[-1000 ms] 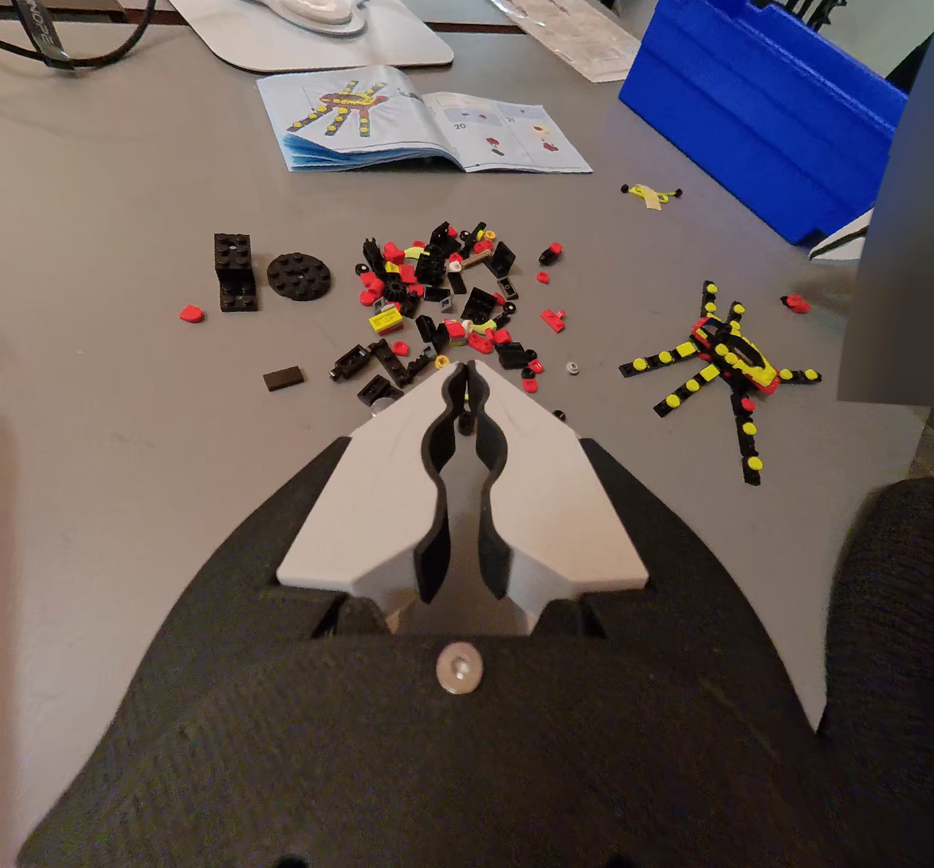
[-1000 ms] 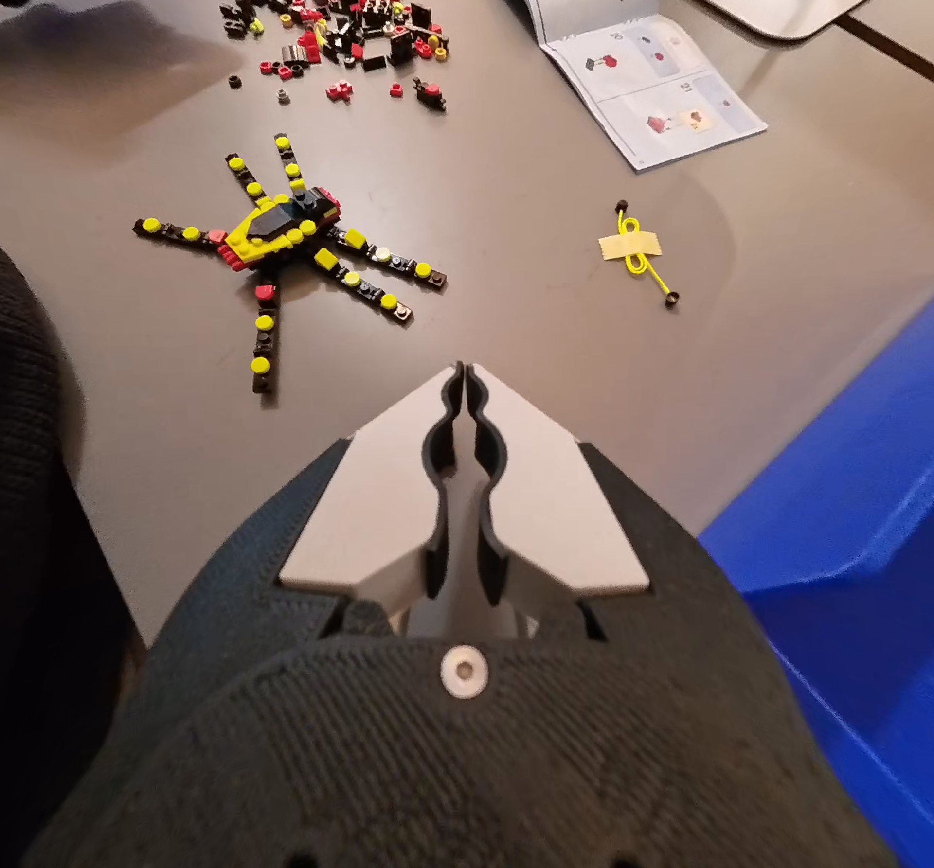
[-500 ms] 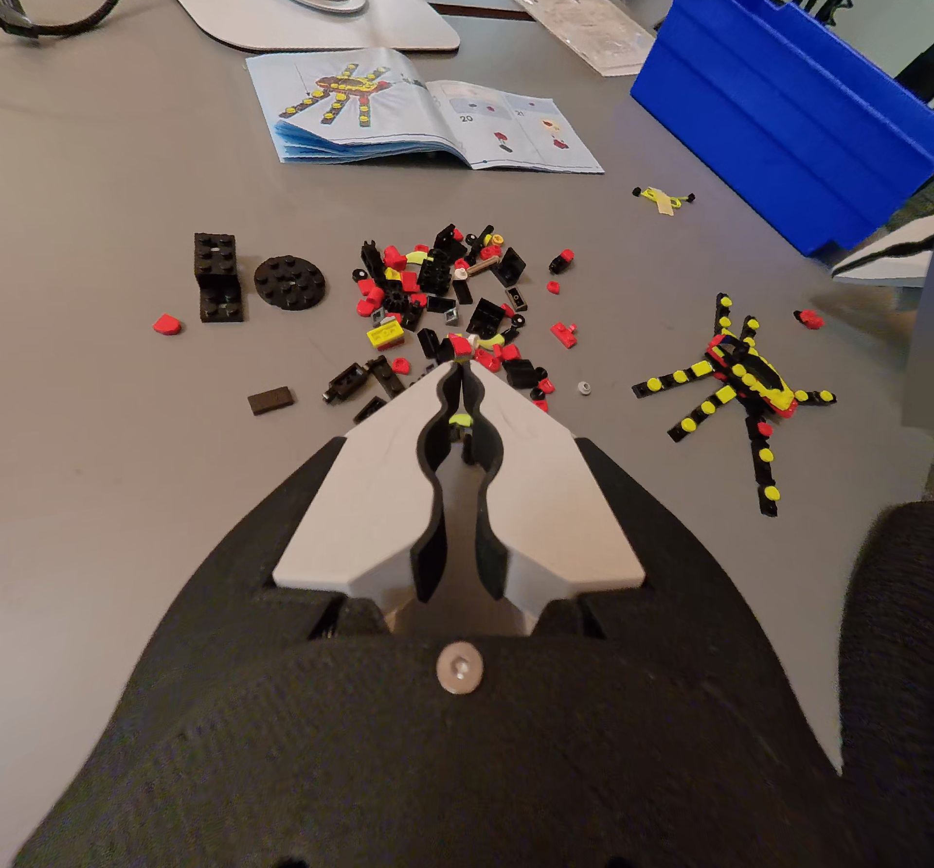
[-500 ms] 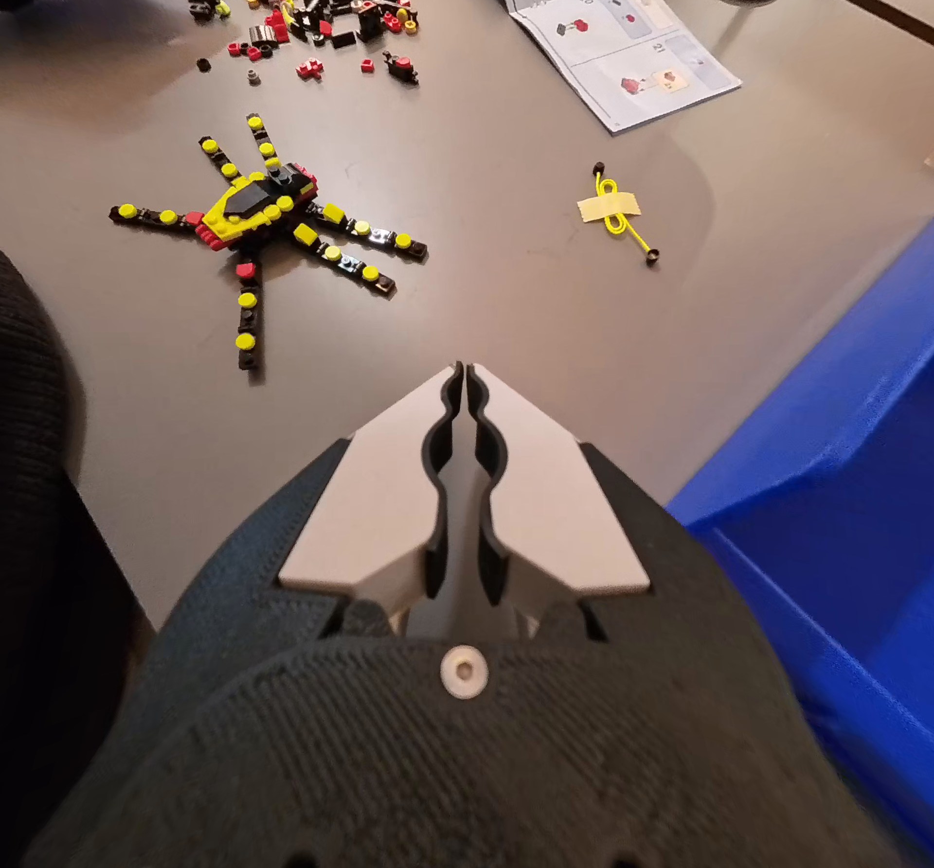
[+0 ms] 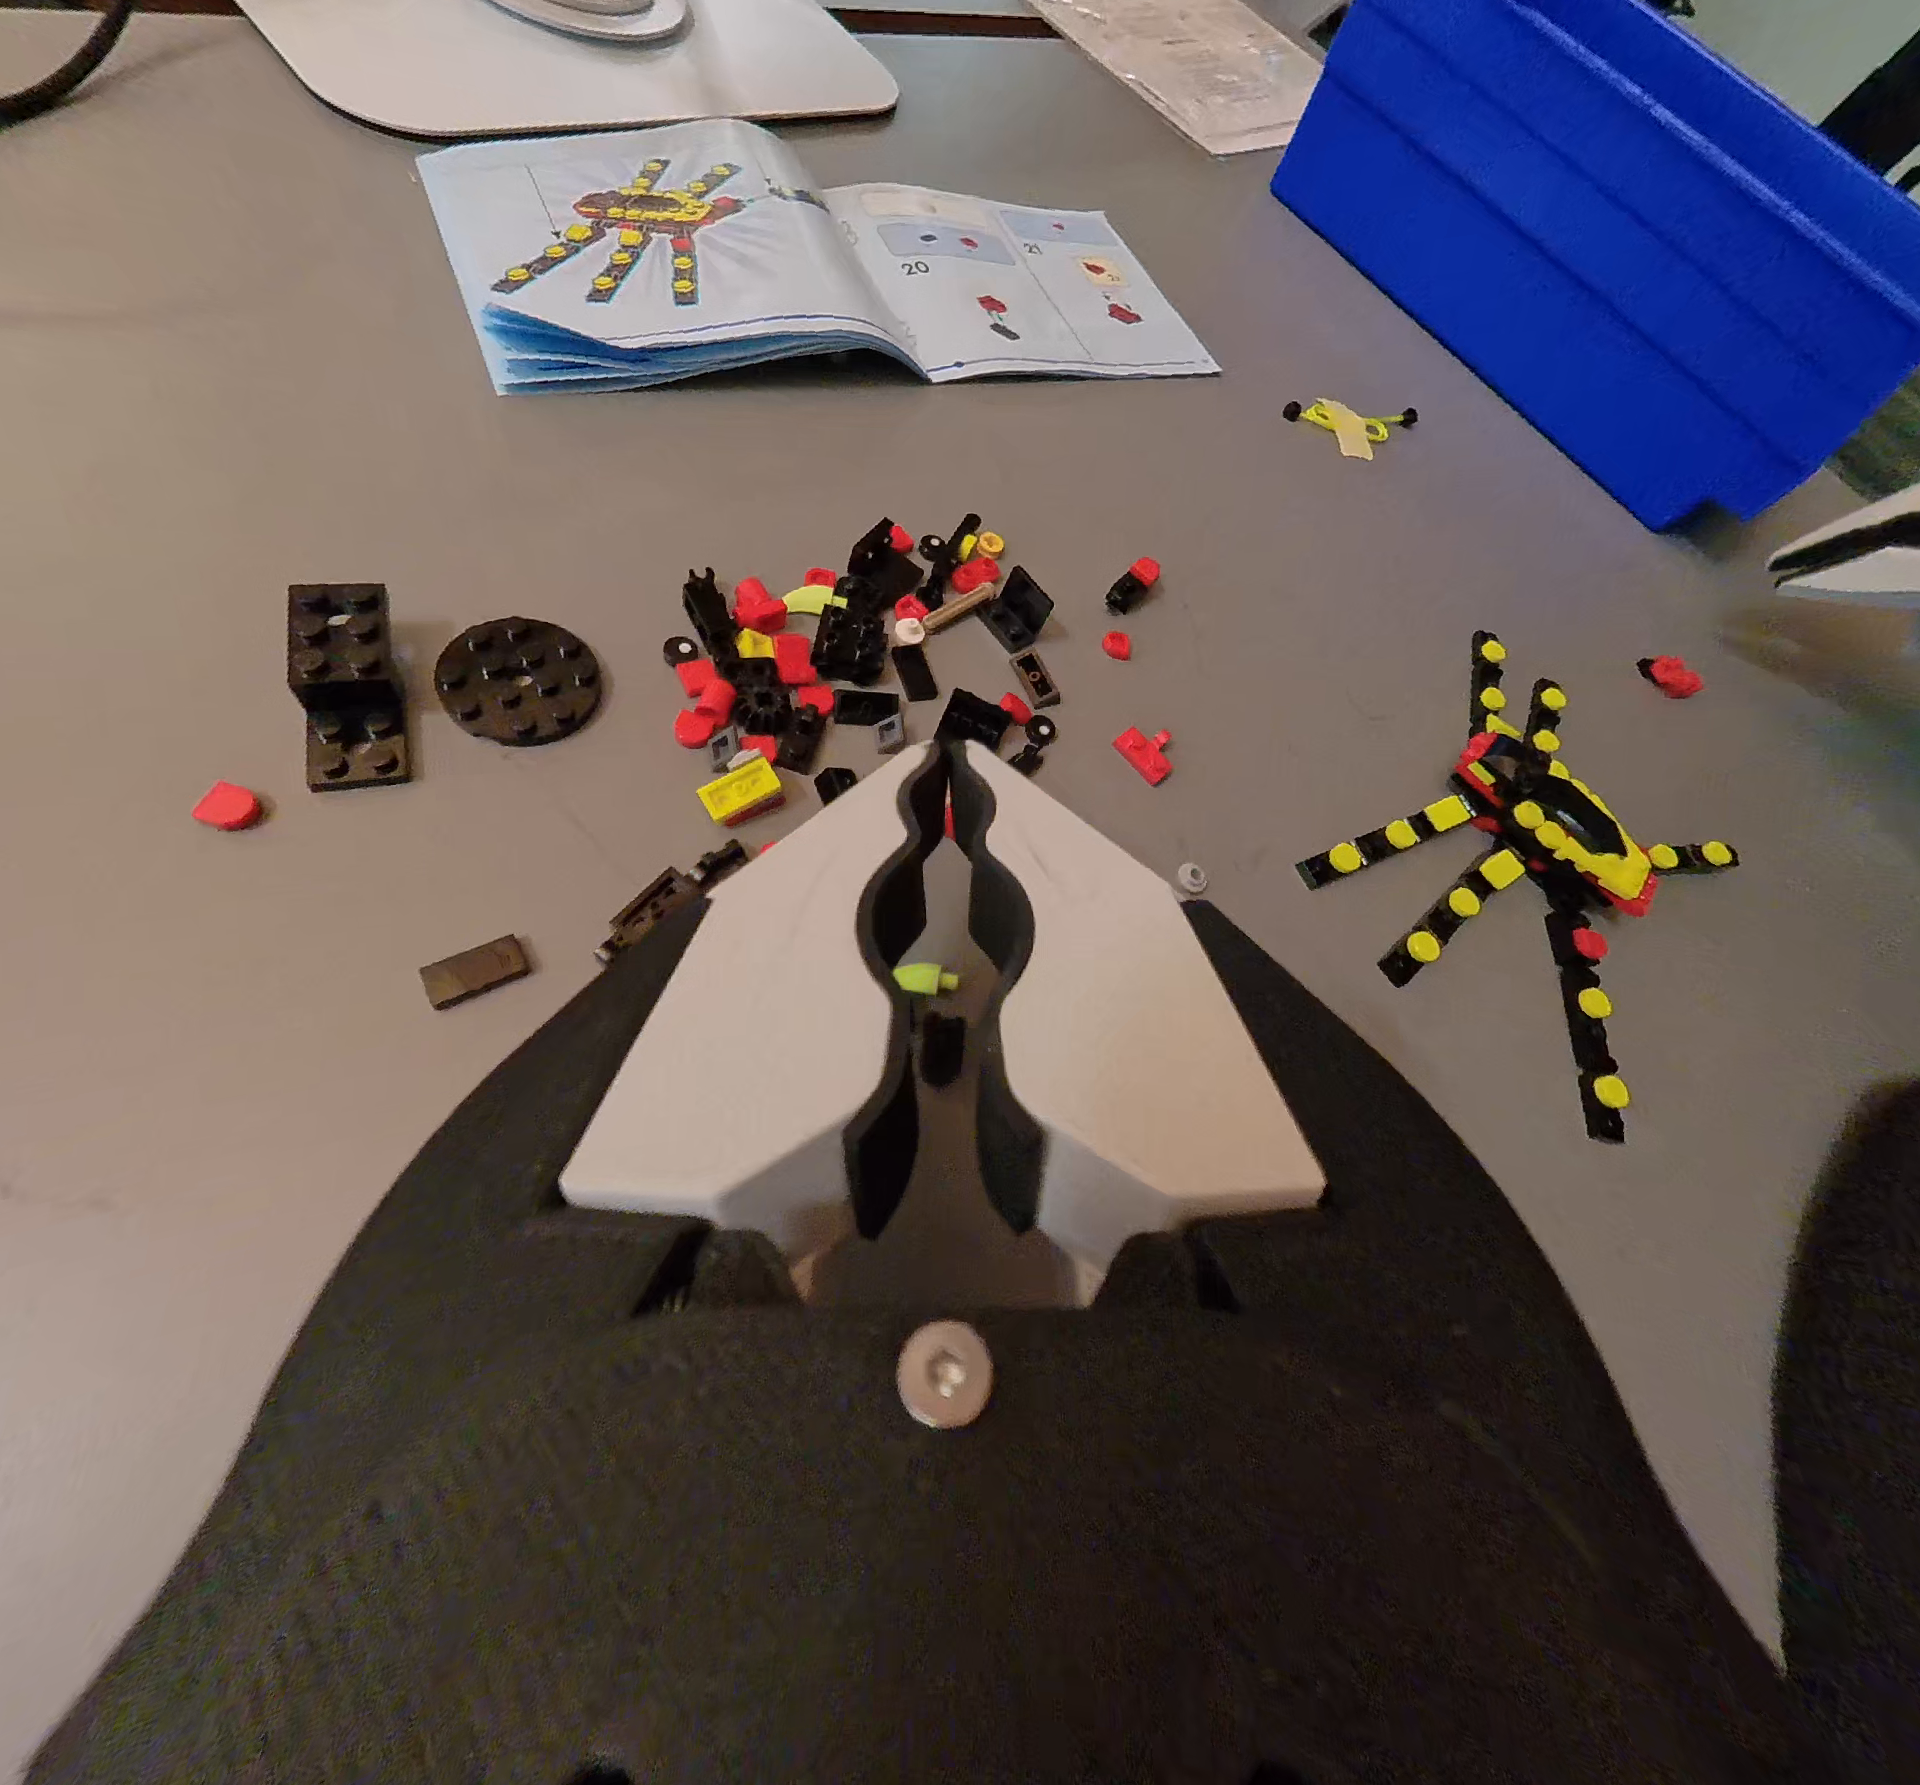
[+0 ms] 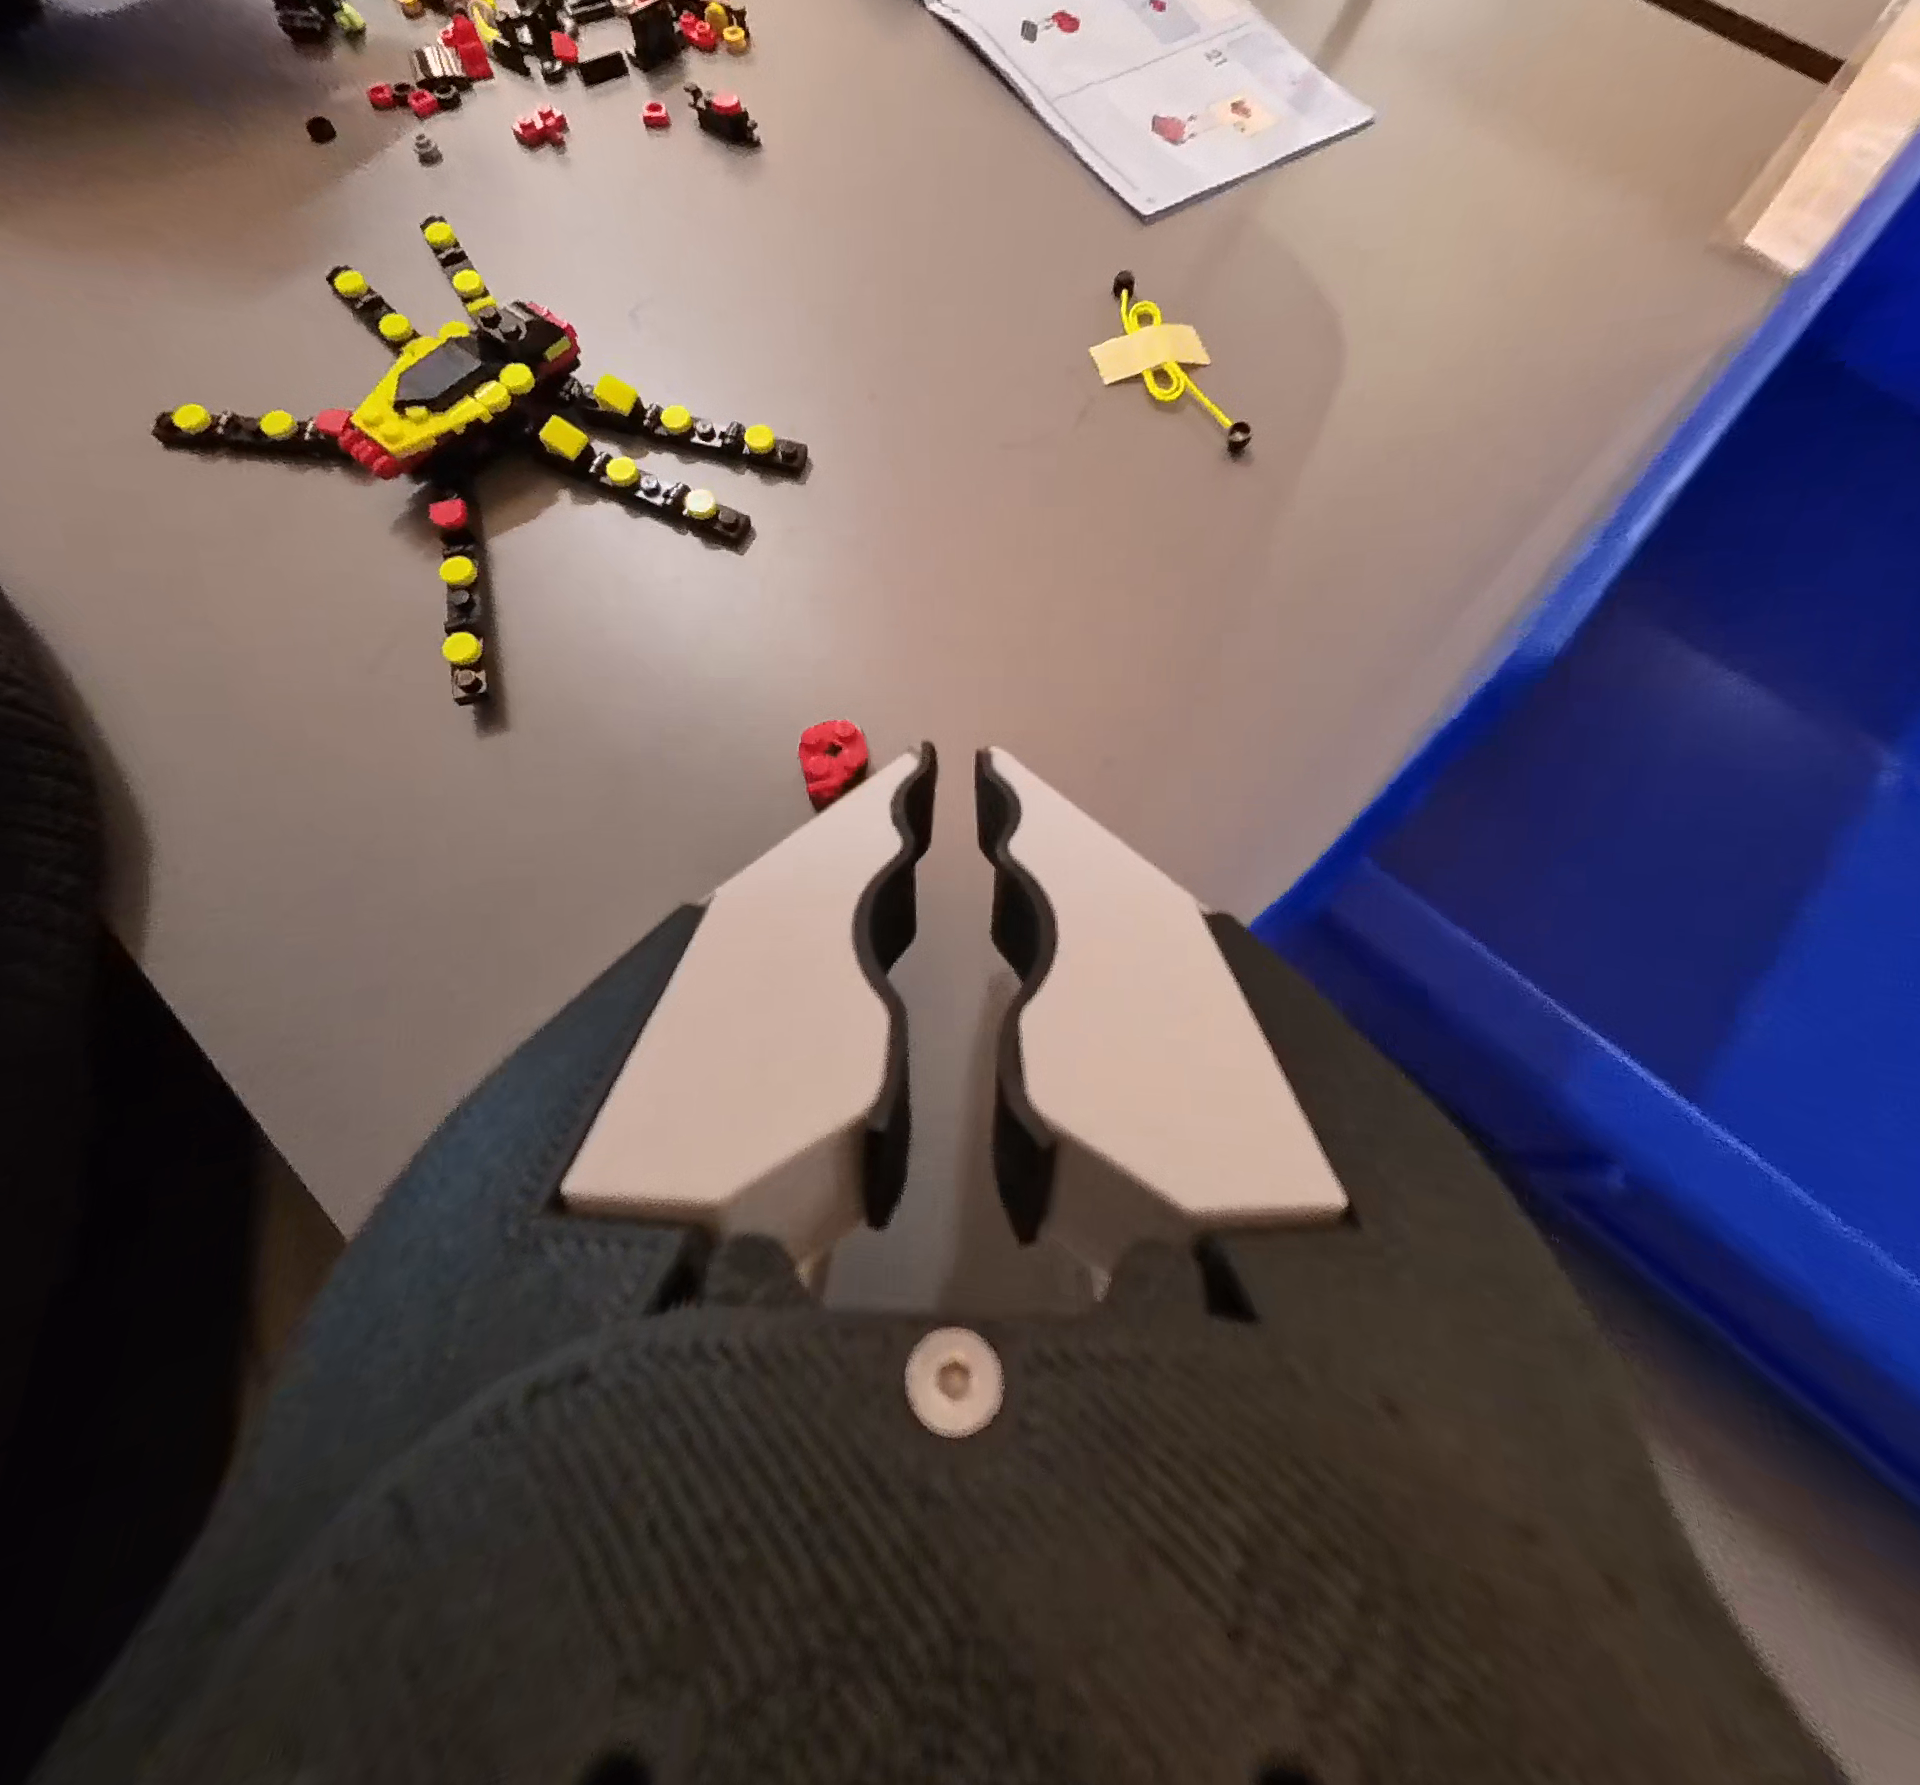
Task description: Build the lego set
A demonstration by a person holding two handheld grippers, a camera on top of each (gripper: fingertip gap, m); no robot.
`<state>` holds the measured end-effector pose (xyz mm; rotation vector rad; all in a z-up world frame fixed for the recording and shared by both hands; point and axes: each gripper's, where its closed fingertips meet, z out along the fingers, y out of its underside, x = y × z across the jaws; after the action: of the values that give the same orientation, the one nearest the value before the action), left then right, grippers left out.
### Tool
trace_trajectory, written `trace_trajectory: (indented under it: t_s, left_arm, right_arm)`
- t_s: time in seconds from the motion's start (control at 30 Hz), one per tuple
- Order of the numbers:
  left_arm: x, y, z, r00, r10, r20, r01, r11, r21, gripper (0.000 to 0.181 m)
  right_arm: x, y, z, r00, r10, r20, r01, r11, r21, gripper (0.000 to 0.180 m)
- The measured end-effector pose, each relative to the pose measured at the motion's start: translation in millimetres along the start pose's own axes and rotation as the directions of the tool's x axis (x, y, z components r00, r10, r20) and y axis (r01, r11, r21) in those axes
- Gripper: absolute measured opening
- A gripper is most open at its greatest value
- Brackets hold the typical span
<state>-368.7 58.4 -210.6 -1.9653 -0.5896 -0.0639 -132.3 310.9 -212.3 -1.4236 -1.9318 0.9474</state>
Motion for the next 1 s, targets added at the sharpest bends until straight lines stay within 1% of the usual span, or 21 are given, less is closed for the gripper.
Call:
trace_trajectory:
  t_s: [0.2, 0.3, 0.37, 0.47, 0.53, 0.63, 0.73, 0.87, 1.0]
  left_arm:
    - [-2, 1, 3, 1.0, -0.008, 0.009, 0.009, 1.0, -0.006, 0.0]
    - [-12, -10, 9, 0.998, 0.018, 0.054, -0.019, 1.0, 0.023, 0.0]
    - [-21, -15, 17, 0.992, 0.087, 0.086, -0.087, 0.996, -0.007, 0.0]
    - [-40, -19, 34, 0.953, 0.249, 0.175, -0.233, 0.967, -0.107, 0.005]
    - [-48, -18, 45, 0.932, 0.3, 0.203, -0.269, 0.948, -0.169, 0.007]
    - [-46, -10, 58, 0.94, 0.291, 0.179, -0.247, 0.941, -0.231, 0.005]
    - [-47, -11, 59, 0.936, 0.296, 0.19, -0.249, 0.939, -0.236, 0.004]
    - [-46, -6, 60, 0.948, 0.274, 0.163, -0.228, 0.939, -0.257, 0.012]
    - [-46, -6, 61, 0.952, 0.263, 0.157, -0.217, 0.942, -0.256, 0.012]
  right_arm:
    - [-3, 5, 4, 1.0, -0.024, 0.009, 0.024, 0.999, -0.034, 0.004]
    - [-3, 7, 6, 1.0, -0.024, 0.011, 0.024, 0.999, -0.049, 0.004]
    - [-3, 8, 8, 1.0, -0.026, 0.014, 0.026, 0.998, -0.055, 0.004]
    - [-5, 7, 7, 0.999, -0.033, 0.019, 0.034, 0.998, -0.051, 0.004]
    - [-6, 6, 5, 0.999, -0.045, 0.012, 0.046, 0.998, -0.047, 0.003]
    - [-6, 5, 4, 0.998, -0.055, 0.007, 0.055, 0.997, -0.045, 0.003]
    - [-7, 6, 4, 0.998, -0.061, 0.005, 0.061, 0.997, -0.051, 0.003]
    - [-7, 8, 6, 0.998, -0.061, 0.01, 0.061, 0.996, -0.06, 0.003]
    - [-7, 8, 6, 0.998, -0.064, 0.008, 0.064, 0.996, -0.061, 0.003]
